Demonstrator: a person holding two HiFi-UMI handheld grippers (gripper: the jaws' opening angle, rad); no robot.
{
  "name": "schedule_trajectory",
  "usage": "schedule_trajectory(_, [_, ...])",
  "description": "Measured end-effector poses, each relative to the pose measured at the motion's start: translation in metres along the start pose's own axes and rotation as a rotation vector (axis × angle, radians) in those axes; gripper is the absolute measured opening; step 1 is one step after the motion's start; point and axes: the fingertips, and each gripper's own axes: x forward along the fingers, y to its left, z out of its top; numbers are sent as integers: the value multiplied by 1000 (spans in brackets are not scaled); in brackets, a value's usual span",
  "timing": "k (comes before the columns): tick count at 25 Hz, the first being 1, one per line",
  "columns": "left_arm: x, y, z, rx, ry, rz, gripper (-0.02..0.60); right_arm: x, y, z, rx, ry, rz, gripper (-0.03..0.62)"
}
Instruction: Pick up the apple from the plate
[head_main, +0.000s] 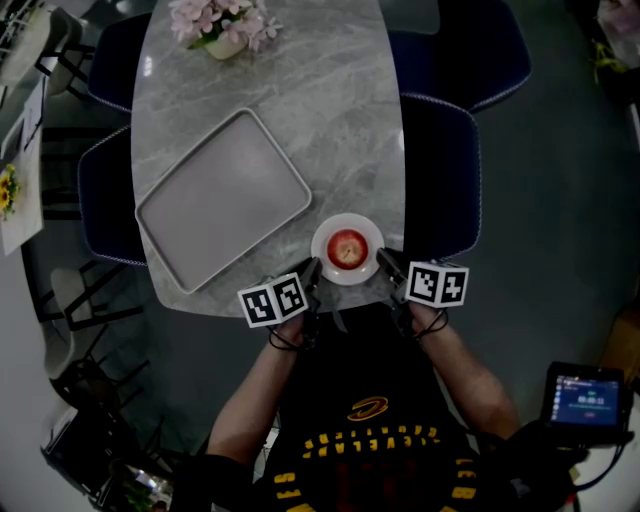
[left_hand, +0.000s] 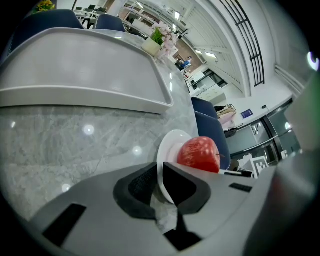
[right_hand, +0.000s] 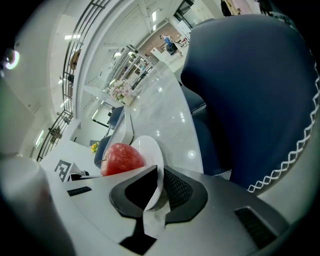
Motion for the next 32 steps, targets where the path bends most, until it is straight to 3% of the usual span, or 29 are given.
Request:
schedule_trajectory(14, [3, 5, -3, 0, 13, 12, 41, 5, -3, -4, 2, 12, -5, 49])
schedule_trajectory(22, [4, 7, -3, 12, -2, 12, 41, 5, -5, -4, -51, 9, -16, 49])
schedule_trajectory(28, [-11, 6, 14, 17, -66, 0, 41, -9, -13, 14, -127, -47, -80, 49])
schedule_trajectory(32, [-33, -10, 32, 58, -140, -15, 41, -26, 9, 38, -220, -128, -66, 49])
